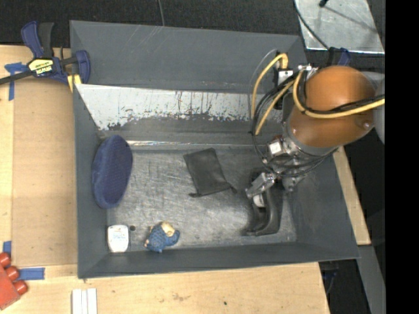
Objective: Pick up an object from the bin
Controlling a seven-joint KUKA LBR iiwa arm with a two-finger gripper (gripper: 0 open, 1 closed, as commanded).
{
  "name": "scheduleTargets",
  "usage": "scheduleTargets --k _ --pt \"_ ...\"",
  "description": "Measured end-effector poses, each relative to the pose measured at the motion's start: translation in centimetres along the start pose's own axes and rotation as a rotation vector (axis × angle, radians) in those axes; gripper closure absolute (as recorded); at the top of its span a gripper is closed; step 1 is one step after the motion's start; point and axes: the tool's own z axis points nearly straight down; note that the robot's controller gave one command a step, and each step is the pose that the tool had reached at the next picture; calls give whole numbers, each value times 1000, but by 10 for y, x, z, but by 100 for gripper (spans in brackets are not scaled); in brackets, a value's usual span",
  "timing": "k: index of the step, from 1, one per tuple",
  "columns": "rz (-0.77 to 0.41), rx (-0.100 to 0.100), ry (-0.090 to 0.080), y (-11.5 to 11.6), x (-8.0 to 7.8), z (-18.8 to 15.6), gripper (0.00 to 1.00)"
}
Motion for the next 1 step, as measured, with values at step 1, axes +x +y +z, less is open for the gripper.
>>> scheduleTargets --k 1 --pt "1 -4 -1 1 0 -10 100"
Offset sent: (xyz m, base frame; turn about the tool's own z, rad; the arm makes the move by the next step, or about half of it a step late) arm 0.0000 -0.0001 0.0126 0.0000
